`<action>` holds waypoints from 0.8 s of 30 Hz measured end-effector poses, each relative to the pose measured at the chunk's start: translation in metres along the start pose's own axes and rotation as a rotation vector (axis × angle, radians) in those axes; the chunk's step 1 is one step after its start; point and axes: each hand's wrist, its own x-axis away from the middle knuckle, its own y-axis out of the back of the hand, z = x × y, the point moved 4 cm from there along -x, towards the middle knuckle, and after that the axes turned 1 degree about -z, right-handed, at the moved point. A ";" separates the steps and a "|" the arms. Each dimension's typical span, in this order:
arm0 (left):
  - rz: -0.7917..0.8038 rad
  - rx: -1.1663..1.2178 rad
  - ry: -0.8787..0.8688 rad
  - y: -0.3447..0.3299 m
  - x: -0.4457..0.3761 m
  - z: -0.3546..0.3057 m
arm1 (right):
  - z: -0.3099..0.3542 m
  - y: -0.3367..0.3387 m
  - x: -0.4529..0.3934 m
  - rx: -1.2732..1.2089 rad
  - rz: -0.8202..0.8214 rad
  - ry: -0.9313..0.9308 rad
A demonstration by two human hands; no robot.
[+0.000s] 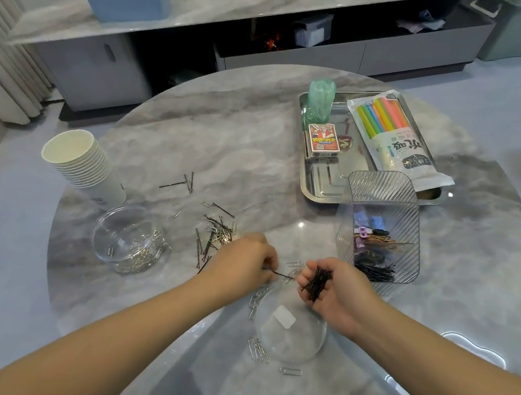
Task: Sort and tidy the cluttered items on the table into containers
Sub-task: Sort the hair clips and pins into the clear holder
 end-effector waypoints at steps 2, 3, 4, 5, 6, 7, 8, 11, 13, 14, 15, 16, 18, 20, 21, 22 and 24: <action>0.012 -0.092 -0.059 -0.004 -0.001 -0.002 | 0.000 -0.001 -0.001 -0.004 0.003 -0.001; 0.024 -0.140 -0.091 -0.007 -0.002 -0.003 | 0.000 -0.001 -0.001 -0.002 0.006 0.001; 0.037 -0.202 -0.118 -0.008 -0.002 -0.003 | 0.000 -0.002 0.000 0.001 0.008 0.004; 0.048 -0.258 -0.128 -0.009 -0.002 -0.004 | 0.000 -0.001 0.000 0.003 0.007 0.006; 0.046 -0.278 -0.108 -0.008 -0.001 -0.002 | 0.001 -0.002 0.000 0.002 0.009 0.008; 0.035 -0.249 -0.067 -0.005 -0.001 0.000 | 0.001 -0.002 0.000 0.004 0.009 0.010; 0.027 -0.182 -0.019 -0.002 -0.001 0.003 | 0.001 -0.002 0.001 0.006 0.010 0.012; 0.021 0.103 0.120 0.011 0.003 0.010 | 0.000 -0.005 0.001 0.017 0.032 0.012; 0.018 0.359 0.219 0.015 0.007 0.013 | -0.001 -0.008 0.001 0.028 0.060 0.020; 0.015 0.470 0.252 0.016 0.010 0.012 | -0.001 -0.010 0.001 0.033 0.079 0.033; 0.010 0.533 0.260 0.017 0.012 0.010 | 0.000 -0.012 0.002 0.045 0.105 0.052; -0.002 0.547 0.241 0.017 0.014 0.008 | 0.000 -0.015 0.003 0.062 0.136 0.078; -0.017 0.517 0.182 0.016 0.017 0.001 | 0.002 -0.018 0.004 0.097 0.194 0.138; -0.014 0.530 0.159 0.014 0.020 -0.007 | 0.004 -0.018 0.004 0.132 0.217 0.176; -0.011 0.555 0.160 0.012 0.021 -0.009 | 0.005 -0.018 0.004 0.157 0.215 0.184; -0.008 0.576 0.164 0.011 0.022 -0.011 | 0.005 -0.017 0.004 0.182 0.207 0.191; 0.003 0.586 0.166 0.010 0.022 -0.011 | 0.004 -0.014 0.003 0.227 0.180 0.209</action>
